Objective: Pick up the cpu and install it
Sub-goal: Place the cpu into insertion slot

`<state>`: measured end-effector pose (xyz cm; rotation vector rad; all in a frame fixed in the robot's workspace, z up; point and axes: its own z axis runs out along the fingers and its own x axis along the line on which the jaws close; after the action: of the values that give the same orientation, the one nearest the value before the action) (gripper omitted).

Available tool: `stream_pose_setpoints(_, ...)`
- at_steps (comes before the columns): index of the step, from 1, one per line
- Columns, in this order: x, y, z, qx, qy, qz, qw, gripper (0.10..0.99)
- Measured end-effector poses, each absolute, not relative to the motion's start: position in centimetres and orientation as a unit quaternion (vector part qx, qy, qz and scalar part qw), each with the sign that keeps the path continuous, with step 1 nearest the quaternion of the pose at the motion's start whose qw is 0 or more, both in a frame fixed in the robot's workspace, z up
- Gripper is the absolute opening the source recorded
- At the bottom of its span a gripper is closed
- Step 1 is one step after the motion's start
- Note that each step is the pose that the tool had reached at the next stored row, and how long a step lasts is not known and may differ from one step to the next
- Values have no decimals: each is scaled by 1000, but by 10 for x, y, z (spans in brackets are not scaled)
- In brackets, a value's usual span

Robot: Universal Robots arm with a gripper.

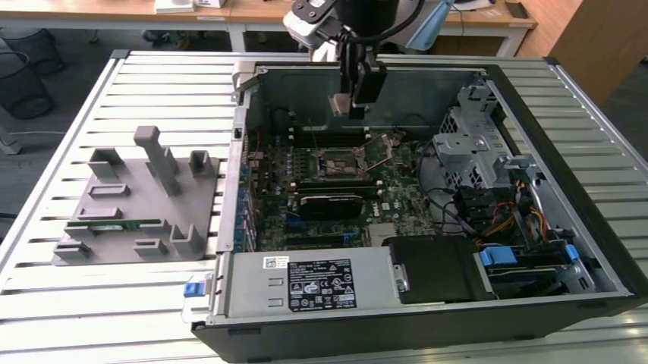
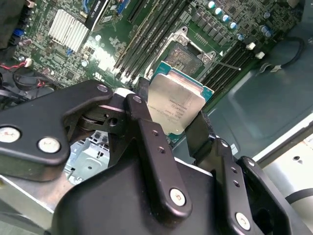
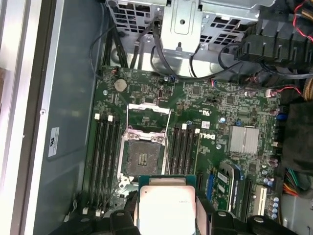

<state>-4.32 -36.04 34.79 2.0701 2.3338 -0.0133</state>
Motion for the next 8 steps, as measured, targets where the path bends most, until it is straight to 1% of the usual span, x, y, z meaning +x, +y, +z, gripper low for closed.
stream_pose_setpoints(8, -43, -355, 334, 662, 750, -4, 11, 541)
